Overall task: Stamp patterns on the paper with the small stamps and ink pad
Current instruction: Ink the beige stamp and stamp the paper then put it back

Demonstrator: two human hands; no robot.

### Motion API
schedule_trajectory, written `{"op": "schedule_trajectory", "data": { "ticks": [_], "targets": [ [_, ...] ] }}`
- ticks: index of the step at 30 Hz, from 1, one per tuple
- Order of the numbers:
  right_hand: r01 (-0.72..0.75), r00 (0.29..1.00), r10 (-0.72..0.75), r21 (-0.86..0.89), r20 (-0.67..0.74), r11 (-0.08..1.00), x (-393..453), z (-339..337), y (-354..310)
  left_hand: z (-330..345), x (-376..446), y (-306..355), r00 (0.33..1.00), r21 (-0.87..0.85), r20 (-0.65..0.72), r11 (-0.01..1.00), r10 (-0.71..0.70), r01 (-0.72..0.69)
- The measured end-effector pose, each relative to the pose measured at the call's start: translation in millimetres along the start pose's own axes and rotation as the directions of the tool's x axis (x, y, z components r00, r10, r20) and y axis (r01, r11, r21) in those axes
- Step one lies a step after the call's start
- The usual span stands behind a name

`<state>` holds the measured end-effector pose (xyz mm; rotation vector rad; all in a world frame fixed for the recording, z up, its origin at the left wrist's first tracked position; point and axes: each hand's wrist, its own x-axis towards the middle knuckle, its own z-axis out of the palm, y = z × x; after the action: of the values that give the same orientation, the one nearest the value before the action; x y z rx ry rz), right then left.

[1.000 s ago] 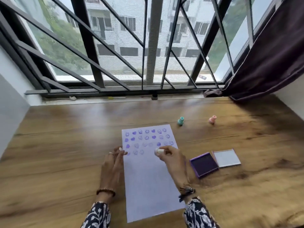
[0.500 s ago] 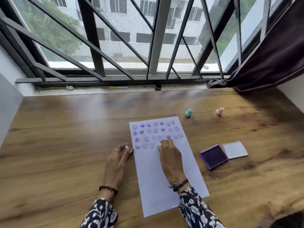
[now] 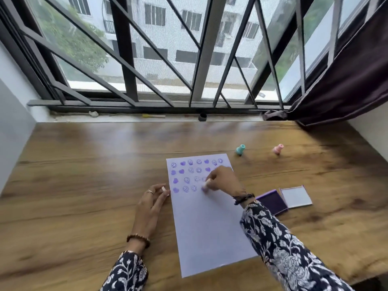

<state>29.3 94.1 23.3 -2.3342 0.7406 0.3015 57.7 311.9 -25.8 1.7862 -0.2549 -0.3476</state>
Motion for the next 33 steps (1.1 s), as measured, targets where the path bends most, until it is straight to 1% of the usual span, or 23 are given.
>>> {"op": "schedule_trajectory", "data": {
  "ticks": [1, 3, 5, 7, 11, 14, 16, 21, 24, 29, 33],
  "targets": [
    [-0.005, 0.999, 0.013, 0.164, -0.044, 0.986, -5, -5, 6, 0, -1, 2, 1.0, -0.016, -0.009, 1.0, 0.005, -0.005],
    [0.022, 0.988, 0.046, 0.438, -0.145, 0.899, -21, -14, 14, 1, -5, 10, 1.0, -0.066, -0.018, 0.998, 0.012, -0.014],
    [0.051, 0.991, 0.035, 0.623, -0.126, 0.781, -41, -20, 16, 8, -9, 18, 1.0, -0.165, 0.003, 0.986, -0.002, 0.003],
    [0.068, 0.997, -0.018, 0.708, -0.078, 0.703, -61, -25, 14, 21, -12, 26, 0.997, -0.291, 0.058, 0.955, -0.041, 0.056],
    [0.128, 0.991, -0.12, 0.681, -0.059, 0.721, -89, -37, 17, 56, -15, 45, 0.981, -0.407, 0.165, 0.899, -0.101, 0.161],
    [0.191, 0.981, -0.154, 0.661, -0.115, 0.726, -97, -48, 27, 79, -17, 56, 0.972, -0.457, 0.215, 0.869, -0.098, 0.189],
    [0.228, 0.974, -0.165, 0.628, -0.158, 0.744, -98, -56, 37, 92, -17, 62, 0.971, -0.447, 0.229, 0.878, -0.074, 0.172],
    [0.28, 0.96, -0.204, 0.592, -0.193, 0.756, -95, -75, 62, 120, -14, 77, 0.971, -0.433, 0.235, 0.891, -0.039, 0.14],
    [0.315, 0.949, -0.228, 0.594, -0.219, 0.74, -92, -87, 78, 135, -11, 86, 0.969, -0.41, 0.249, 0.906, -0.003, 0.108],
    [0.328, 0.944, -0.227, 0.639, -0.238, 0.696, -82, -105, 104, 160, -1, 100, 0.962, -0.343, 0.26, 0.939, 0.081, 0.013],
    [0.293, 0.956, -0.19, 0.696, -0.223, 0.656, -67, -119, 124, 185, 8, 103, 0.957, -0.327, 0.271, 0.945, 0.102, -0.008]
  ]
}}
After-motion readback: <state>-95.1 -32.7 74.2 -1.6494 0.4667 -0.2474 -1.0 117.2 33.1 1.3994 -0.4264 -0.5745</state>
